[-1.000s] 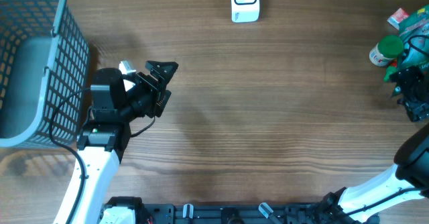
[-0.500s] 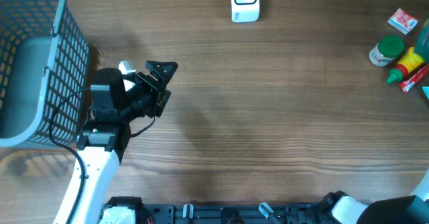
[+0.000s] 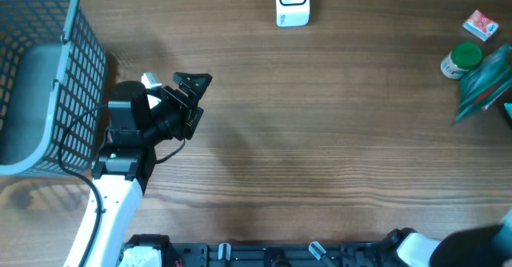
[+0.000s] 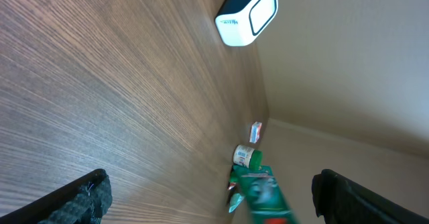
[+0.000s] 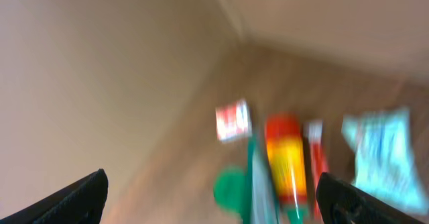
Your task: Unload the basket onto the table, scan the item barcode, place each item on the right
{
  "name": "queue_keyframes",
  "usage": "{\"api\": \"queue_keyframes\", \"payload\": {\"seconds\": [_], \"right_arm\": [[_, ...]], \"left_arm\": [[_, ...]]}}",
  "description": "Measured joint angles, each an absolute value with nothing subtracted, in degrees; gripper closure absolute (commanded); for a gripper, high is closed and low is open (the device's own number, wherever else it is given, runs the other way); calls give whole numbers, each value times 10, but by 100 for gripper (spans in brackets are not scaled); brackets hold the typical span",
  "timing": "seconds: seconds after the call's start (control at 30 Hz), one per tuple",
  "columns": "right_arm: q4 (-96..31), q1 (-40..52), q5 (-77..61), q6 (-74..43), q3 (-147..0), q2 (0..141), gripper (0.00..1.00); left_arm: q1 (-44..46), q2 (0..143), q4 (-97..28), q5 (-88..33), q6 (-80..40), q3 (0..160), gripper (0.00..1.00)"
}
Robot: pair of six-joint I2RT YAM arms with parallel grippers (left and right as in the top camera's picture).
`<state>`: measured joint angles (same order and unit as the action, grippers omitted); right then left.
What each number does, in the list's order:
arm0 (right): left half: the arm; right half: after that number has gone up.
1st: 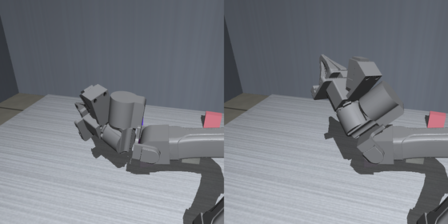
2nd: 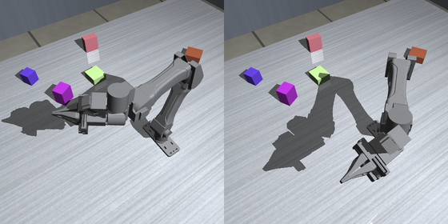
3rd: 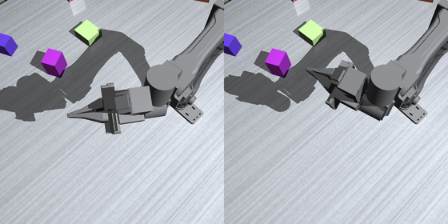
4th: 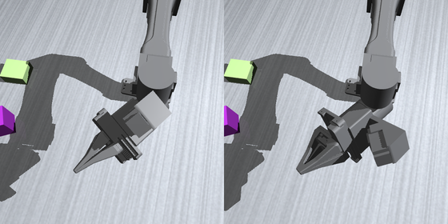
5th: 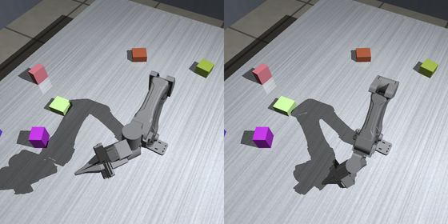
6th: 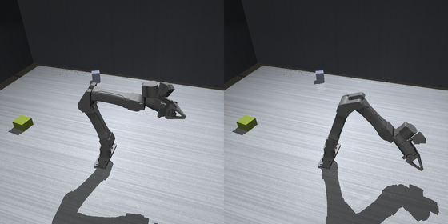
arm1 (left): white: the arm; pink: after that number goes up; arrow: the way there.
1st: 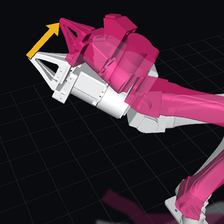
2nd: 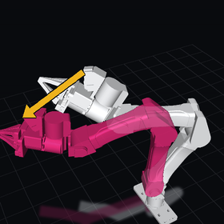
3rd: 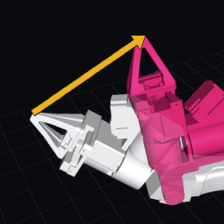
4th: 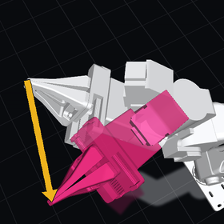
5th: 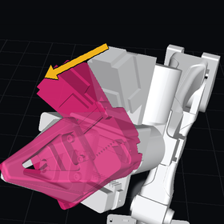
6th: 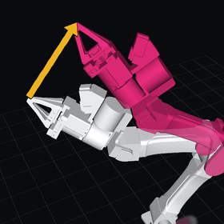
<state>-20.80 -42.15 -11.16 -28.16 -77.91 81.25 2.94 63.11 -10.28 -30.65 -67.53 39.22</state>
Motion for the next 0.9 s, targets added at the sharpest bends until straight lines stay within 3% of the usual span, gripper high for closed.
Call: {"api": "queue_keyframes", "payload": {"seconds": [0.17,0.33,0.7,0.9], "right_arm": [[-305,-444,-120,-277,-818,862,0],[-301,-445,-178,-267,-800,912,0],[-265,-429,-355,-252,-800,835,0],[-253,-321,-381,-239,-800,705,0]], "left_arm": [[29,631,-103,-307,-675,392,0],[29,631,-105,-307,-675,392,0],[29,631,-105,-307,-675,392,0],[29,631,-107,-307,-675,392,0]]}}
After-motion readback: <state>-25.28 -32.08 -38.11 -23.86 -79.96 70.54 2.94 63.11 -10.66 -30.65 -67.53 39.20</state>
